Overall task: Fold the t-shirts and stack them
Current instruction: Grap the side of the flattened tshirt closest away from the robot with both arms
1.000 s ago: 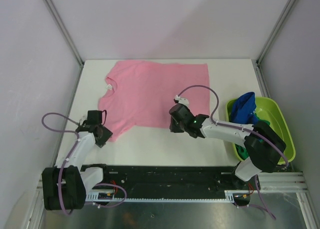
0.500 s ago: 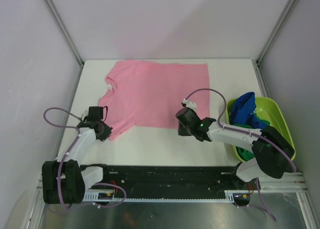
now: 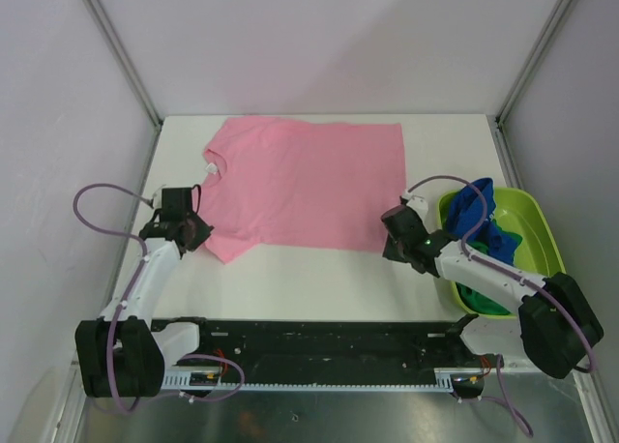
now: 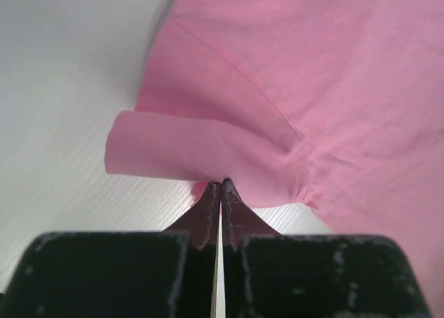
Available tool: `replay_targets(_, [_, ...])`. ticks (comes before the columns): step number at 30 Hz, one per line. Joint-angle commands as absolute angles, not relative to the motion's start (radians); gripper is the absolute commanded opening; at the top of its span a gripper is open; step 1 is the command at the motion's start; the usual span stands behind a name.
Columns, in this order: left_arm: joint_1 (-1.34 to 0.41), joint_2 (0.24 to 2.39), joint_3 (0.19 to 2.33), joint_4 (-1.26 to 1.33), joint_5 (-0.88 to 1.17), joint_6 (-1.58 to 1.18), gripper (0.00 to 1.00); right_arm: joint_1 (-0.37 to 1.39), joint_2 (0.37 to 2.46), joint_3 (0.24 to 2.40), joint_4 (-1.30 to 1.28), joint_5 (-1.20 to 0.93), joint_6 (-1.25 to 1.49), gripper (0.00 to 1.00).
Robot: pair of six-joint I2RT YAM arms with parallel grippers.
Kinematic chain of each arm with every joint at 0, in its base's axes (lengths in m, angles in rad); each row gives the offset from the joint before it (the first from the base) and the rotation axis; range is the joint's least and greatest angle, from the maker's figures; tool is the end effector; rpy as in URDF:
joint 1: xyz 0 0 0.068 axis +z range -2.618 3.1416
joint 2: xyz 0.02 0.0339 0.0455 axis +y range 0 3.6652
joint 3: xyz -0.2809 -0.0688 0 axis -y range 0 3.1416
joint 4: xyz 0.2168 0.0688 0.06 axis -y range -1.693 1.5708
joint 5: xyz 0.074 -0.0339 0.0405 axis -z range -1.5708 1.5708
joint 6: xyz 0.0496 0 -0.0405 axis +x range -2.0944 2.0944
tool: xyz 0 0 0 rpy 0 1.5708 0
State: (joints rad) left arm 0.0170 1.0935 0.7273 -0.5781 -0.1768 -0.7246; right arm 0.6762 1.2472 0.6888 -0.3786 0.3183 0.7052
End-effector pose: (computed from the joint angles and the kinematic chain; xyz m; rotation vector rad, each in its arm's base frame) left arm 0.1867 0.0119 0.2419 -0.9706 2.2988 -0.0725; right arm 0.1798 0.1244 0.2183 0.1645 2.4480 0.2088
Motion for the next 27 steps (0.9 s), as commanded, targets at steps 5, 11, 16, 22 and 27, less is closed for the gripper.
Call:
replay_targets(5, [0.011,1.107,0.79,-0.567,-0.147,-0.654,0.0,0.553,1.196,0.622,-0.417,0.368,0.743,0.26])
replay_targets(11, [0.01,1.118,0.799,-0.566,-0.139,-0.64,0.0,0.523,1.261,0.614,-0.351,0.359,0.752,0.28])
replay_targets(16, [0.011,1.118,0.799,-0.566,-0.132,-0.632,0.0,0.511,1.327,0.614,-0.296,0.354,0.756,0.28])
replay_targets(22, [0.011,1.109,0.791,-0.566,-0.124,-0.629,0.0,0.511,1.364,0.614,-0.282,0.367,0.77,0.31])
replay_targets(27, [0.011,1.095,0.778,-0.567,-0.122,-0.629,0.0,0.518,1.309,0.614,-0.315,0.392,0.782,0.33])
